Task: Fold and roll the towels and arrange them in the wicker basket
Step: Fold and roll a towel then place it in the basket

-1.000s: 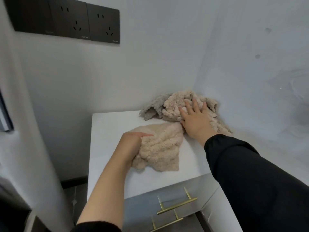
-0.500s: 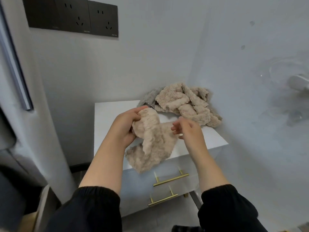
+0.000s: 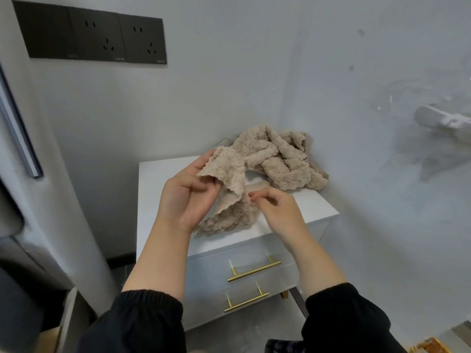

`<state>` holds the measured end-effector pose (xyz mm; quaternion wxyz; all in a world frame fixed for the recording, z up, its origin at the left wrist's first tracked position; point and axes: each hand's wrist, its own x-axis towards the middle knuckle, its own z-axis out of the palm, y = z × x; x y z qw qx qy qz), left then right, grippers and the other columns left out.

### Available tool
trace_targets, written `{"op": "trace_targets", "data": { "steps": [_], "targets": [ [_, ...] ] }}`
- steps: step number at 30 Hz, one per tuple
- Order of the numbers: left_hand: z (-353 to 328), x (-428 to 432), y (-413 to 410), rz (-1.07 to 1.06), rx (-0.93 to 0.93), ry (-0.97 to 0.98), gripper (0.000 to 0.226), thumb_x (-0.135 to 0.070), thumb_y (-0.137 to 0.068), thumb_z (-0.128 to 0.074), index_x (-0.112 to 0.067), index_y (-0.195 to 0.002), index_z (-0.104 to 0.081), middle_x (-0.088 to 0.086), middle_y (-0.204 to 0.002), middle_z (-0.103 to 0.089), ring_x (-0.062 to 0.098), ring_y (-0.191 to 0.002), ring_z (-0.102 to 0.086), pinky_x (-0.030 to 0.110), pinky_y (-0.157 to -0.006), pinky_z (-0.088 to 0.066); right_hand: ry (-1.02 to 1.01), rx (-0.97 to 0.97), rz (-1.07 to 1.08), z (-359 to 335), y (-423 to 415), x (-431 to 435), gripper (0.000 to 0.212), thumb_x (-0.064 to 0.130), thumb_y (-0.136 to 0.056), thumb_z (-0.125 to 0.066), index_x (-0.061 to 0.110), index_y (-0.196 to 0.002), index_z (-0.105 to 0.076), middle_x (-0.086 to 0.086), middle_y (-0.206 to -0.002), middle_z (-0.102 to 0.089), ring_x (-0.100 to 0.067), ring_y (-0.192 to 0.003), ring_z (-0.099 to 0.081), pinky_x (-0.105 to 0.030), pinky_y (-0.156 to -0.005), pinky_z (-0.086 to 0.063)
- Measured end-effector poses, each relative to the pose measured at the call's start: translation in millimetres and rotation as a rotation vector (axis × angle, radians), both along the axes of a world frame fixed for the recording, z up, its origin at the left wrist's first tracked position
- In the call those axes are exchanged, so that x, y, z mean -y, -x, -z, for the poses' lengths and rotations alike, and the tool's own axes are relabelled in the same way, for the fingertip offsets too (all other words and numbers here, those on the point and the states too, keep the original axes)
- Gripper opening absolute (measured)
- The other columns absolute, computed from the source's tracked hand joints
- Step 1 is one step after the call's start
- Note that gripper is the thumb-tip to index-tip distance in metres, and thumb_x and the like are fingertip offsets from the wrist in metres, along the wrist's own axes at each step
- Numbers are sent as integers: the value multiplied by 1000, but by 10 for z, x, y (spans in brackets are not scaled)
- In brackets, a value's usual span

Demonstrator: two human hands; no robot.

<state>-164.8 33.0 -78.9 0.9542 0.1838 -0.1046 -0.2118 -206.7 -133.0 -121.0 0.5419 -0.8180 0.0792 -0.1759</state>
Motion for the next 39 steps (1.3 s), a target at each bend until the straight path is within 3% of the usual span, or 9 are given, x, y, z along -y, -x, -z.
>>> {"op": "trace_targets", "data": {
  "steps": [3,6,10,15,20,25,31,36,39],
  "targets": [
    [25,56,-33,-52,5,-119,66,25,-54,-25,6,-95,-73,25,-107,-64,29,-96,-68,35,-92,-52,3,-42,-84,-16,1,174,17,9,-89,-61,20,-102,-63,4,-113,-65,-8,-105,-58,-20,-94,-45],
    [42,106,-59,-61,109,-229,64,29,-60,-39,-1,-109,-68,12,-105,-52,22,-98,-51,32,-97,-48,269,-128,-270,119,-23,189,60,12,-80,-73,20,-133,-47,9,-131,-49,-6,-122,-44,-22,-102,-34],
    [62,188,-47,-258,223,-556,57,29,-78,-42,-7,-118,-60,0,-95,-71,10,-90,-67,22,-78,-57,303,44,-248,307,-127,53,29,1,-78,-63,10,-105,-73,1,-115,-66,-14,-107,-58,-15,-88,-44],
    [117,219,-40,-645,425,-979,50,12,-78,-63,-35,-67,-74,-5,-94,-69,8,-90,-65,29,-82,-51,-97,-62,-99,58,-121,273,26,-8,-85,-48,5,-92,-70,-12,-88,-71,-17,-79,-62,-25,-72,-47],
    [62,191,22,-630,447,-929,22,-21,-79,-59,-34,-89,-72,-7,-105,-71,12,-104,-64,27,-87,-51,-620,-200,-226,-86,-18,586,22,0,-91,-50,7,-89,-71,-10,-85,-73,-22,-78,-69,-31,-69,-55],
    [235,240,-117,-506,325,-1228,35,-28,-84,-64,-17,-54,-50,7,-61,-49,20,-57,-45,30,-56,-35,232,-382,109,176,-53,737,11,25,-91,-61,15,-86,-65,-2,-92,-64,-22,-90,-58,-30,-75,-45],
    [360,421,-125,-349,194,-1258,41,-37,-89,-61,-18,-59,-40,6,-60,-39,19,-56,-38,30,-56,-29,-85,-100,59,-136,75,561,30,36,-96,-48,12,-85,-63,-4,-80,-69,-16,-71,-62,-35,-73,-50],
    [367,474,-115,-332,256,-1333,52,-40,-88,-61,-23,-52,-28,2,-52,-26,18,-52,-27,30,-55,-22,192,-222,-160,-231,251,340,41,52,-85,-60,12,-84,-63,1,-76,-65,-12,-70,-60,-29,-70,-47],
    [349,482,-110,-229,251,-1273,44,-54,-76,-64,-15,-66,-48,10,-67,-45,22,-61,-42,35,-60,-33,298,-259,-184,-212,253,274,48,52,-80,-66,4,-78,-66,1,-65,-54,-6,-55,-45,-23,-58,-35]
  ]
}}
